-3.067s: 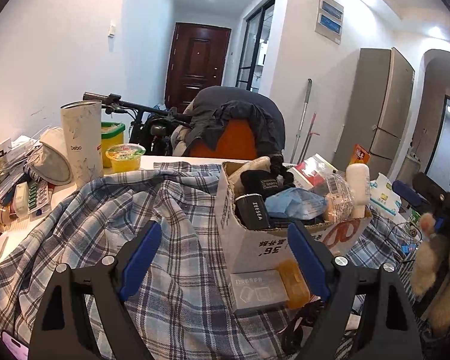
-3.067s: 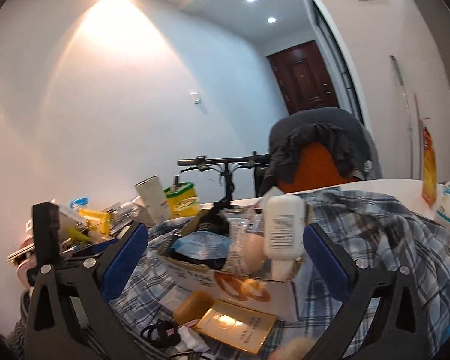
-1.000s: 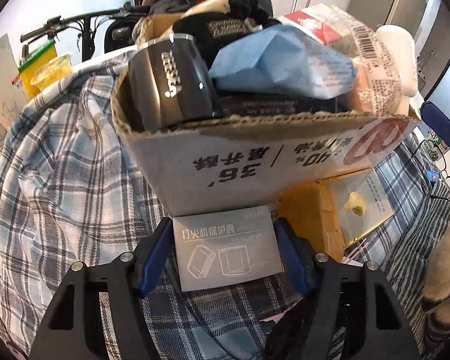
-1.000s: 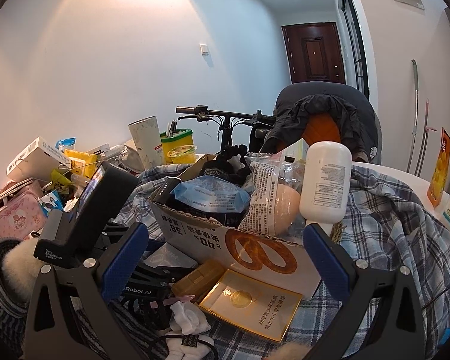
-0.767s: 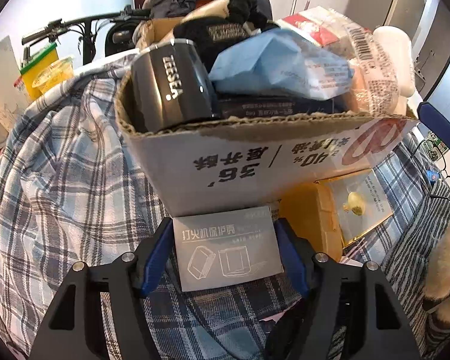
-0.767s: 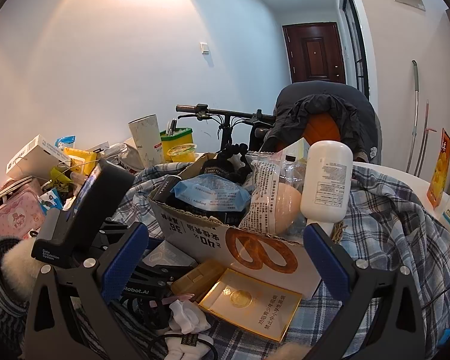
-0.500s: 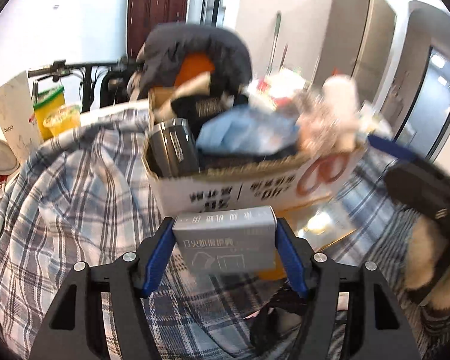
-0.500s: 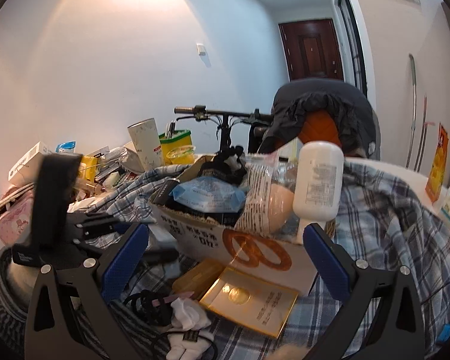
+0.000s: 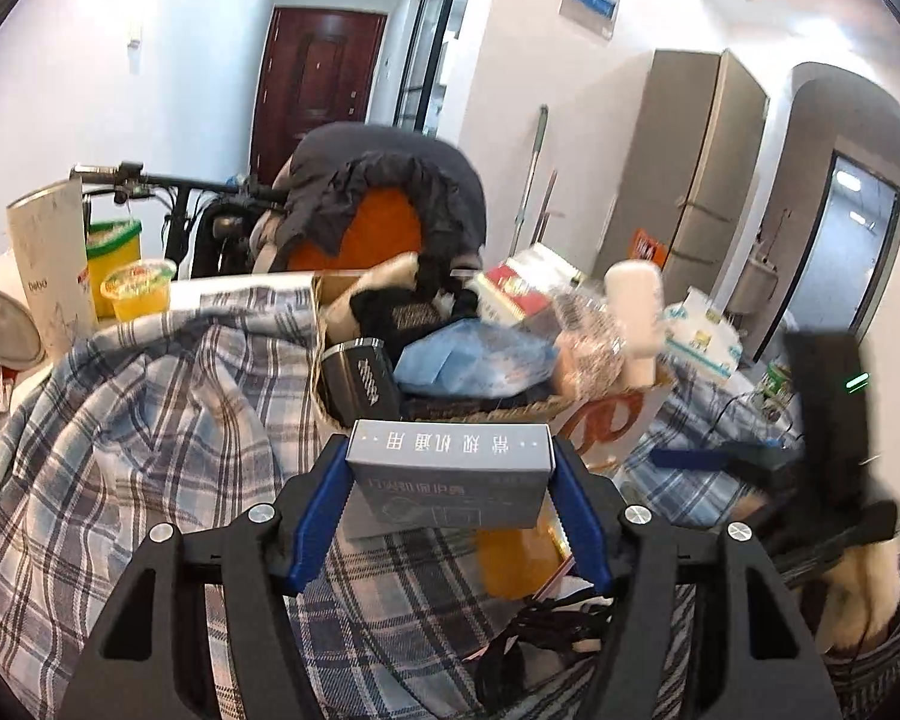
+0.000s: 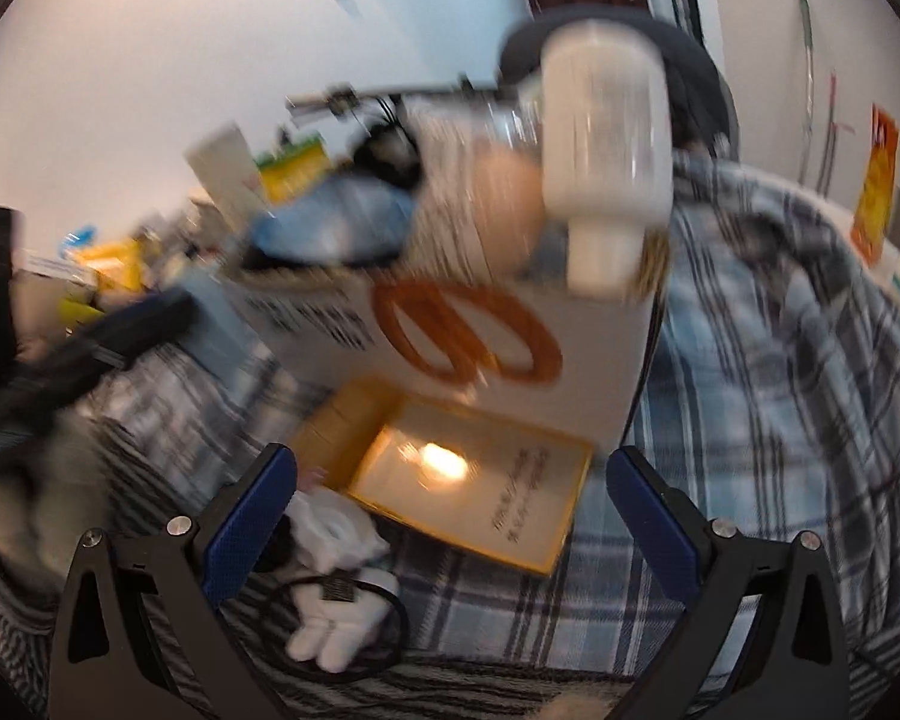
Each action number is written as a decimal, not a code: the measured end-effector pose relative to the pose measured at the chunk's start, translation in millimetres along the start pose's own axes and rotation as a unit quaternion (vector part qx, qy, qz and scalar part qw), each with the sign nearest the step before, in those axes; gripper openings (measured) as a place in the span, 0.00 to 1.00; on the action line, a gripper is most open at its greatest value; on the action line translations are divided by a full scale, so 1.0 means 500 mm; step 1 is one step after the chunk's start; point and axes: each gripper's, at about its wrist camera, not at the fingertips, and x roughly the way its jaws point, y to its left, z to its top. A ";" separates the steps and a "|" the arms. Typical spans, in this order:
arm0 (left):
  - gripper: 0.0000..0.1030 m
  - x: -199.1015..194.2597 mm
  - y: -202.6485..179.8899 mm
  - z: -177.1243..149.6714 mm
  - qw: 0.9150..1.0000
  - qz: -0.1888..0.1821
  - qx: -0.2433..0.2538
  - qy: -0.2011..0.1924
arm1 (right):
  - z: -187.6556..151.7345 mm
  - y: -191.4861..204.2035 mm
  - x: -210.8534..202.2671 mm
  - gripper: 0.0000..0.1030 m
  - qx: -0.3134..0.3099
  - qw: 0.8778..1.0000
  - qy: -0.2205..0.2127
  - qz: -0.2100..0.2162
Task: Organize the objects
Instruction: 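Lift the grey packet with the left gripper while the right grasps the gold-framed card, then lower the grey packet into the box and open the left gripper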
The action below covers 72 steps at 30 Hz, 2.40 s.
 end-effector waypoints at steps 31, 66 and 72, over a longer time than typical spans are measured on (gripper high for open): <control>0.65 -0.016 0.011 0.006 0.999 -0.001 -0.018 -0.028 | 0.000 -0.071 -0.053 0.97 0.060 0.993 -0.023 0.096; 0.65 -0.034 0.053 0.117 0.992 0.034 -0.084 -0.087 | 0.016 -0.047 -0.102 0.97 0.067 0.964 -0.108 0.232; 0.65 0.062 0.040 0.178 0.995 0.049 -0.085 -0.032 | 0.016 -0.047 -0.104 0.97 0.064 0.966 -0.110 0.224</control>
